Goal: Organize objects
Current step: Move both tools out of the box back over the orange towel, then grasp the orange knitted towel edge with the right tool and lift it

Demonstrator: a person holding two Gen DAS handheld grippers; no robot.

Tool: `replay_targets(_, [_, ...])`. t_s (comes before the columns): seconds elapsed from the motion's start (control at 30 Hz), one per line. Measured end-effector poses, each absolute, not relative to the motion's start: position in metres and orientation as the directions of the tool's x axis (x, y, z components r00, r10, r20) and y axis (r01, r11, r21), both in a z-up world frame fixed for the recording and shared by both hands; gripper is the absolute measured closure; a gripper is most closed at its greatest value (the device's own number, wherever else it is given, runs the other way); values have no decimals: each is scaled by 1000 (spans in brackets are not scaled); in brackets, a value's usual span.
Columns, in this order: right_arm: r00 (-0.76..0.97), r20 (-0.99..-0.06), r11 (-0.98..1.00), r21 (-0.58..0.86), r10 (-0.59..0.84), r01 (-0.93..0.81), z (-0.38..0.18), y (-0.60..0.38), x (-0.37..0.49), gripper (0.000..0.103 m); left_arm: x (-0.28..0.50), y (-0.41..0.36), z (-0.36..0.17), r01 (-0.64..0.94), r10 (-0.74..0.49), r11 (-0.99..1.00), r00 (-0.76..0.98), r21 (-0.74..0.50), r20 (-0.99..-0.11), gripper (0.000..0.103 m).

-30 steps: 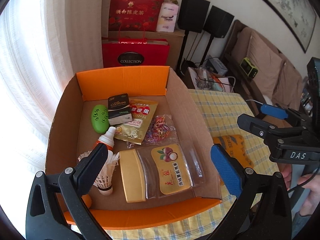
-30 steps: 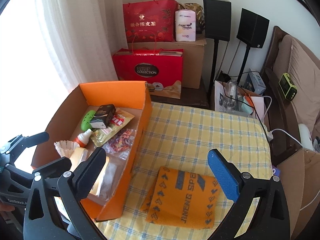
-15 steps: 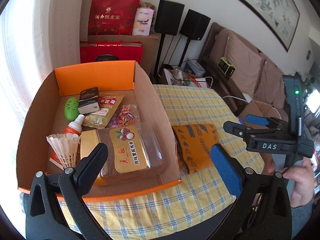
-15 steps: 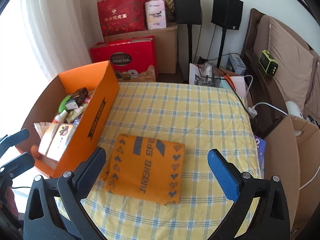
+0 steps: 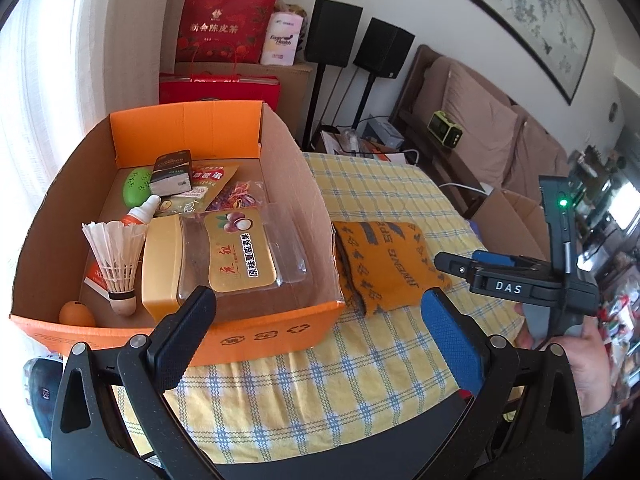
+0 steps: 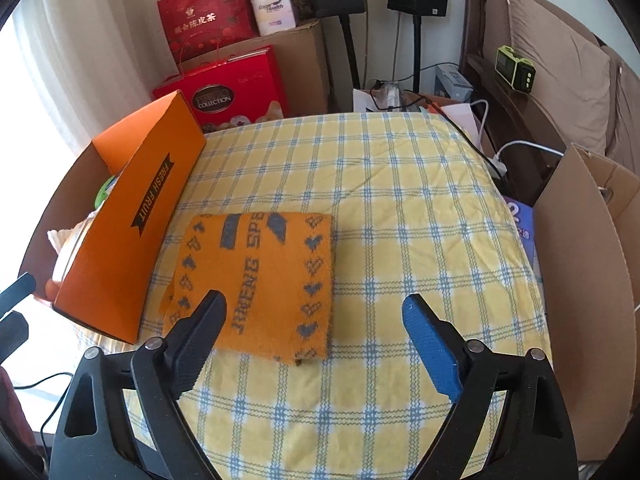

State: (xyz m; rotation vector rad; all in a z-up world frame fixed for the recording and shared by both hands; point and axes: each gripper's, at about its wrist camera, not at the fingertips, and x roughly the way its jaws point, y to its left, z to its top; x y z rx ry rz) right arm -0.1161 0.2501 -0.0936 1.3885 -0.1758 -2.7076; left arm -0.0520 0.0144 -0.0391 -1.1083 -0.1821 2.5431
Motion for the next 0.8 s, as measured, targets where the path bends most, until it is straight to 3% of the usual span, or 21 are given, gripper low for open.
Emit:
replay_targets(0.37, [-538, -825, -981, 195, -176, 22, -119, 250, -120, 41, -24, 27, -42, -306, 391, -920, -640, -247, -661, 2])
replay_targets(0.5, [-528, -825, -974, 224, -201, 22, -125, 250, -120, 45, -21, 27, -50, -315, 417, -908, -609, -276, -675, 2])
replay_targets(0.63, [-520, -812, -954, 299, -266, 20, -129, 254, -119, 76, -18, 32, -62, -320, 427, -903, -576, -288, -697, 2])
replay_targets(0.73, [-538, -795, -951, 308, -278, 35, -125, 253, -114, 85, -18, 37, -70, -330, 437, -896, -552, -296, -710, 3])
replay_targets(0.8, [-554, -778, -942, 334, -294, 32, -121, 256, -110, 85, -16, 41, -74, -334, 439, -895, -543, -295, -716, 3])
